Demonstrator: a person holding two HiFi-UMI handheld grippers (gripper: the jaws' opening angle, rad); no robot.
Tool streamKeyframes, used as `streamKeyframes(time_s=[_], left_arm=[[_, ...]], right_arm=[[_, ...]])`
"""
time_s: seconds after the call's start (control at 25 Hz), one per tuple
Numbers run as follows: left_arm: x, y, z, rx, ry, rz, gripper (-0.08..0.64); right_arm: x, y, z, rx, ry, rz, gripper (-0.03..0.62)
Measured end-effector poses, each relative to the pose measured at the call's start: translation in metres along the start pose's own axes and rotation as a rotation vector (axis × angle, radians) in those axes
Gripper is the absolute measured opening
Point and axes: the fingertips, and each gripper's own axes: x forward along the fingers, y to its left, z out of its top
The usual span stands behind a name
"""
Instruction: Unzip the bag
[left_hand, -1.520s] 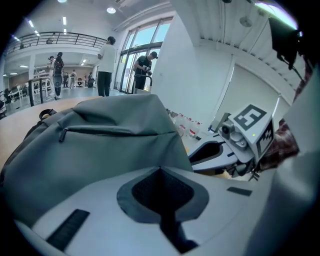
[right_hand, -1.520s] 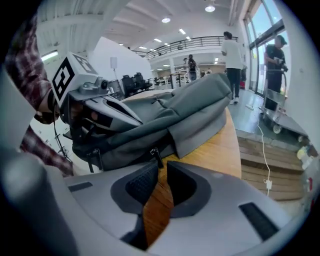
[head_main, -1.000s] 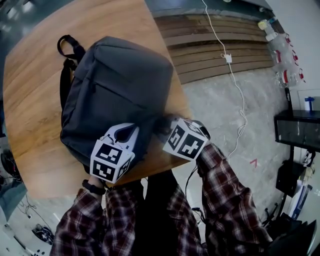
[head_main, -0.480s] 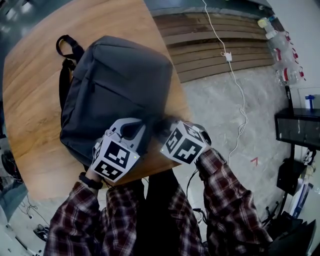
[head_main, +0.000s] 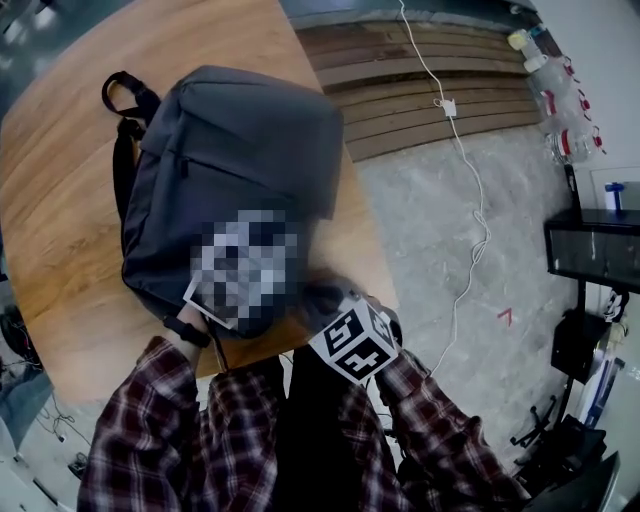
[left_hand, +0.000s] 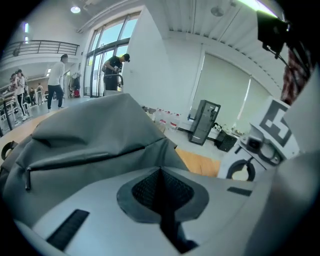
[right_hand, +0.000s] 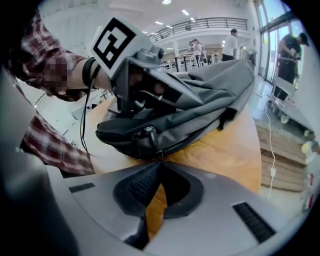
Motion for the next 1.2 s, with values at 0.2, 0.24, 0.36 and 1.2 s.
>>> streamKeyframes(time_s=[0.2,0.24,0.36,1.2], left_arm=[[0.016,0.011,0.013,-0.027,-0.013,0.045,0.009],[0.020,0.014,0.016,-0.036,-0.016,0.054,0.009],[0.027,0.018,0.025,-0.053,-0.027,0.062,0.009],[-0.098,0.101,-0.085,-0.349,-0.028,0.476,0.009]], right_arm=[[0.004,0.055,-0.007,0.064,-0.035,0.086,0.011],[0.005,0.066,-0.007,0.072,-0.046,0.105,0.011],[0.004,0.079,-0.006,0.109,-0.078,0.123,0.011],[0.018,-0.051,0.037,-0.172,0.000,-0.120,0.011]])
